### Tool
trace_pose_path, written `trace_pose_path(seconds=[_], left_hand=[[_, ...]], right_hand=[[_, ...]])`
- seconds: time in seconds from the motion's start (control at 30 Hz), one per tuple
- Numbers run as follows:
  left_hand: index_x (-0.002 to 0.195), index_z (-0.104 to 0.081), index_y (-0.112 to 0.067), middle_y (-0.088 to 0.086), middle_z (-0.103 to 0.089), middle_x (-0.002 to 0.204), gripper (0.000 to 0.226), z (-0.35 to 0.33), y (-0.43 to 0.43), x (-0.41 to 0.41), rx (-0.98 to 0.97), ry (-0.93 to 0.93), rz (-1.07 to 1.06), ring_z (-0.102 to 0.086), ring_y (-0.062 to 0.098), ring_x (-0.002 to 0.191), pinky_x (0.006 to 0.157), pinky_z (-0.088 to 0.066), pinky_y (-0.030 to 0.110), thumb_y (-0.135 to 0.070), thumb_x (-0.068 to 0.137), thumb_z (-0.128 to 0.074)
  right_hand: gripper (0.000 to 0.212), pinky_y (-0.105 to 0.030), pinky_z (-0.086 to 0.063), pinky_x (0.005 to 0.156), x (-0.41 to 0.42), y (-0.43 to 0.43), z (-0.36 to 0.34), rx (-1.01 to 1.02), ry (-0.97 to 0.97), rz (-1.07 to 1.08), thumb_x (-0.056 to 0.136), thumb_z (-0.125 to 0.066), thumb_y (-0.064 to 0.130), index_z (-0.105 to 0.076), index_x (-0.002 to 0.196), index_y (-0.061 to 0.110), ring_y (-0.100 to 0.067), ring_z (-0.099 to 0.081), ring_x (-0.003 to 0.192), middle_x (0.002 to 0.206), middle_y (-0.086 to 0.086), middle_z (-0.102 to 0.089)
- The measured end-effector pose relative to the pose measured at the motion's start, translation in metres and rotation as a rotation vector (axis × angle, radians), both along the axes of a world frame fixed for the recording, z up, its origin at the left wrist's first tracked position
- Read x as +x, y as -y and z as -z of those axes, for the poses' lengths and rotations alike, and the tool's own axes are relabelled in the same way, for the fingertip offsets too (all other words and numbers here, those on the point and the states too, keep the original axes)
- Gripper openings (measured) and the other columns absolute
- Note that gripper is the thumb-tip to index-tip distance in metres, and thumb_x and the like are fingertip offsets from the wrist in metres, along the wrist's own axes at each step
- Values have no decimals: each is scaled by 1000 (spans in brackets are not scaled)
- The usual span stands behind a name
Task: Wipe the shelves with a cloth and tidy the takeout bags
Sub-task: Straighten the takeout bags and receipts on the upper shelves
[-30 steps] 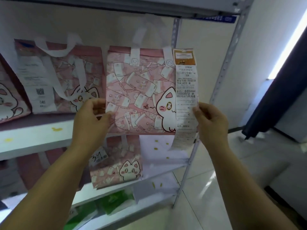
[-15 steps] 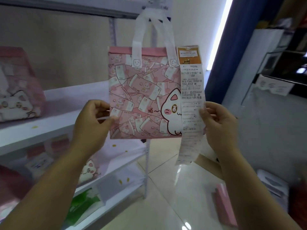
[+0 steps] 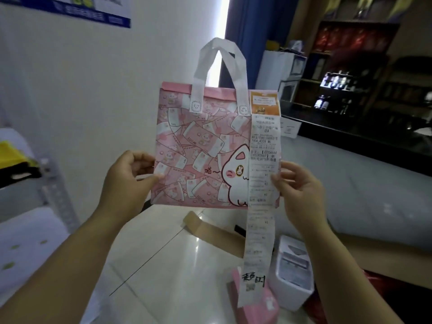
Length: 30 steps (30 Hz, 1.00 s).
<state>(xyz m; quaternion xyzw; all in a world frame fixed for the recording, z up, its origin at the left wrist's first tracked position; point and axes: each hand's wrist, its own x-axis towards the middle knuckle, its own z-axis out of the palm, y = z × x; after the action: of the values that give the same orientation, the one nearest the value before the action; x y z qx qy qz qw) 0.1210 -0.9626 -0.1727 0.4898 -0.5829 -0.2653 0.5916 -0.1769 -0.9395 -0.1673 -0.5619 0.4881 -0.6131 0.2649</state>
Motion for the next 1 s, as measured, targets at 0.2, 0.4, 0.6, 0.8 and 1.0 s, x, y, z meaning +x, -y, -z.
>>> trace_pose_path(seconds=[0.2, 0.4, 0.6, 0.8, 1.0], left_hand=[[92, -57, -34, -6, -69, 94, 40, -2, 96, -64, 9, -51, 137, -67, 5, 84, 61, -54, 18, -4, 73, -75], [97, -58, -38, -9, -69, 91, 45, -8, 214, -107, -28, -13, 244, -66, 5, 84, 67, -53, 17, -3, 73, -74], [90, -58, -33, -10, -68, 92, 40, -22, 337, -151, -26, 22, 338, -64, 11, 86, 69, -53, 20, -1, 73, -73], [93, -52, -33, -16, -61, 95, 33, -34, 443, -207, -57, 141, 393, -60, 8, 90, 73, -52, 26, -14, 77, -73], [102, -47, -39, -20, -60, 91, 36, -37, 540, -270, -80, 242, 411, -59, 0, 82, 64, -47, 20, -25, 79, -71]], right_hand=[[16, -30, -57, 55, -60, 68, 7, -3, 23, 104, 86, -62, 9, -65, 96, 20, -20, -70, 77, 88, -3, -71], [18, -33, -58, 57, -98, 160, 9, -39, 0, 245, 86, -64, 10, -66, 94, 26, -17, -70, 76, 87, -1, -72], [17, -25, -57, 58, -128, 260, -5, -46, -29, 413, 86, -65, 14, -65, 91, 30, -12, -69, 79, 88, 3, -70], [17, -35, -58, 65, -166, 340, -16, -34, -64, 561, 87, -63, 15, -62, 90, 32, -13, -66, 84, 92, 6, -67], [22, -37, -57, 64, -218, 417, -25, -63, -77, 641, 87, -63, 13, -60, 85, 35, -19, -67, 81, 88, 4, -67]])
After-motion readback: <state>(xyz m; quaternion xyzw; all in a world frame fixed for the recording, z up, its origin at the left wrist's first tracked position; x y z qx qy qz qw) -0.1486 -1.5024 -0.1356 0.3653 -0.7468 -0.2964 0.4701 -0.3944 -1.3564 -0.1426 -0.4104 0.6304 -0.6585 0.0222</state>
